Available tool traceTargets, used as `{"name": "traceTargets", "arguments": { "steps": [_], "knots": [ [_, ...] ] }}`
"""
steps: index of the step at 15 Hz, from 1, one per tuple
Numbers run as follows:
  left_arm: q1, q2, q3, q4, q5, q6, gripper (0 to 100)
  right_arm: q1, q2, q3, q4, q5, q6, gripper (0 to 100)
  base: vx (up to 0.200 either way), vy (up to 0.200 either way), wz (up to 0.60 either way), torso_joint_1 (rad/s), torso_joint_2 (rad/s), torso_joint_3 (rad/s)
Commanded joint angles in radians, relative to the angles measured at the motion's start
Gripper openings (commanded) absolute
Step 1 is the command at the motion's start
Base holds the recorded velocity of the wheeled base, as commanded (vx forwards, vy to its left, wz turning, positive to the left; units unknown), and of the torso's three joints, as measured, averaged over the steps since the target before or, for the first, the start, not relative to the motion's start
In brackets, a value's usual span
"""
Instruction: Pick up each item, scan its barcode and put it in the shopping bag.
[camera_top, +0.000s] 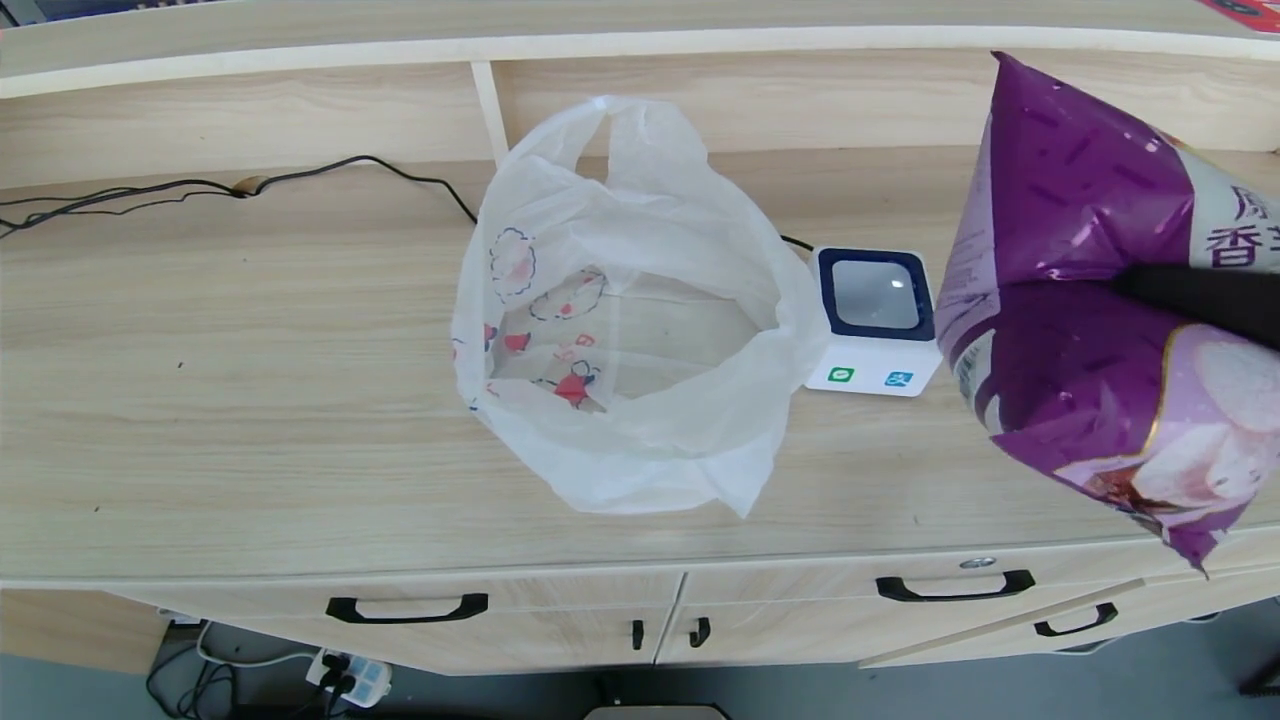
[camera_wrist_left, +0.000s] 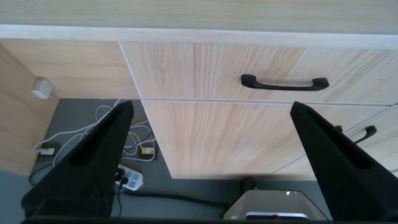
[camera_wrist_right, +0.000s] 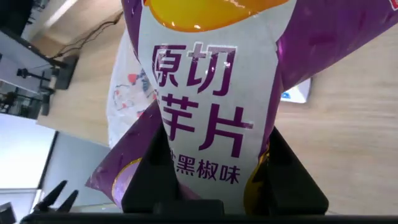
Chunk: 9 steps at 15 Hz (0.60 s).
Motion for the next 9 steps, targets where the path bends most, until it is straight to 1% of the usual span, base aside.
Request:
{"name": "traceTargets", "arguments": {
  "steps": [1,2,3,4,5,6,7,8,9],
  "knots": [
    [0.0,0.002,0.0,-0.001,0.0,0.0,100,0.175,-0.098,0.172,-0.124,0.003,0.079,0,0.0,0.0,0.0,0.0,0.0,0.0],
    [0.0,0.002,0.0,-0.001,0.0,0.0,100,0.21,-0.109,0.216,-0.157,0.006,0.109,0,0.0,0.0,0.0,0.0,0.0,0.0],
    [0.0,0.002,0.0,-0.001,0.0,0.0,100,0.268,-0.123,0.261,-0.163,0.016,0.145,0,0.0,0.0,0.0,0.0,0.0,0.0],
    [0.0,0.002,0.0,-0.001,0.0,0.0,100,0.304,-0.117,0.267,-0.167,0.027,0.188,0,0.0,0.0,0.0,0.0,0.0,0.0],
    [0.0,0.002,0.0,-0.001,0.0,0.0,100,0.325,-0.098,0.258,-0.178,0.046,0.264,0,0.0,0.0,0.0,0.0,0.0,0.0],
    [0.0,0.002,0.0,-0.001,0.0,0.0,100,0.337,-0.092,0.261,-0.215,0.076,0.395,0,0.0,0.0,0.0,0.0,0.0,0.0],
    [0.0,0.002,0.0,0.001,0.0,0.0,100,0.34,-0.091,0.273,-0.272,0.107,0.515,0,0.0,0.0,0.0,0.0,0.0,0.0],
    [0.0,0.002,0.0,-0.001,0.0,0.0,100,0.339,-0.074,0.299,-0.35,0.128,0.596,0,0.0,0.0,0.0,0.0,0.0,0.0],
    [0.0,0.002,0.0,-0.001,0.0,0.0,100,0.339,-0.028,0.319,-0.447,0.131,0.641,0,0.0,0.0,0.0,0.0,0.0,0.0]
  ]
}}
